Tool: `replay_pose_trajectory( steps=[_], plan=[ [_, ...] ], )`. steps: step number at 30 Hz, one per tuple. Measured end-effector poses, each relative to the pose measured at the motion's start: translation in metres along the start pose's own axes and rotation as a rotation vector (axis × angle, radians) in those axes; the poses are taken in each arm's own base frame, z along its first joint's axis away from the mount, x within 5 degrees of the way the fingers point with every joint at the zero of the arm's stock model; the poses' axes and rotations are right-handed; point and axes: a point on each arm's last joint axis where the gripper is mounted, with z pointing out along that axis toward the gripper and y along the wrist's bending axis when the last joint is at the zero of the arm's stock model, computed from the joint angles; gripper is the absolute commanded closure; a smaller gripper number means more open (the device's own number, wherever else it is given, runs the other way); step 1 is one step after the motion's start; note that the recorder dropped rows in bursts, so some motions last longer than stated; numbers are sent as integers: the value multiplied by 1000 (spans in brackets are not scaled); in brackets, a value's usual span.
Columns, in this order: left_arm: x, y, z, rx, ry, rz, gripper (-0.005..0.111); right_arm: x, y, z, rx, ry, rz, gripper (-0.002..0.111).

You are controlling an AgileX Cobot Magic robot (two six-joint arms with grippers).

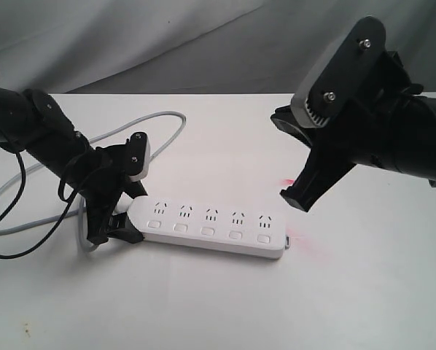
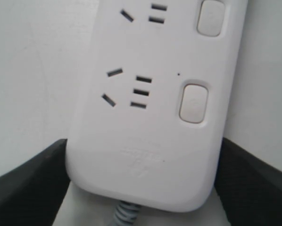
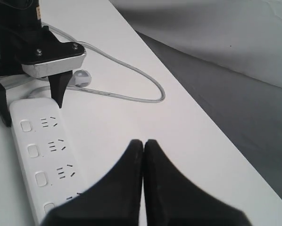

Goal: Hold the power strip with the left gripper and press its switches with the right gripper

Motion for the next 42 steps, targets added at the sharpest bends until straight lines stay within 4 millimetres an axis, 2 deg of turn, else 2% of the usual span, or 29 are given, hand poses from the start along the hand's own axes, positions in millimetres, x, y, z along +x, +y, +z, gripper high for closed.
replay_pose_trajectory(
  steps=[25,29,32,36,40,42],
  plan=[
    [0,0,0,0,0,0,34,-2,-3,-4,28,-6,0,108],
    [0,0,0,0,0,0,34,-13,-7,-23,71,-65,-7,108],
    [0,0,0,0,0,0,34,-23,-15,-47,155,-119,-13,108],
    [0,0,0,0,0,0,34,-34,-26,-89,288,-210,-10,108],
    [0,0,0,0,0,0,34,-34,-39,-123,414,-259,3,108],
    [0,0,0,0,0,0,34,-27,-43,-138,480,-257,11,108]
  ],
)
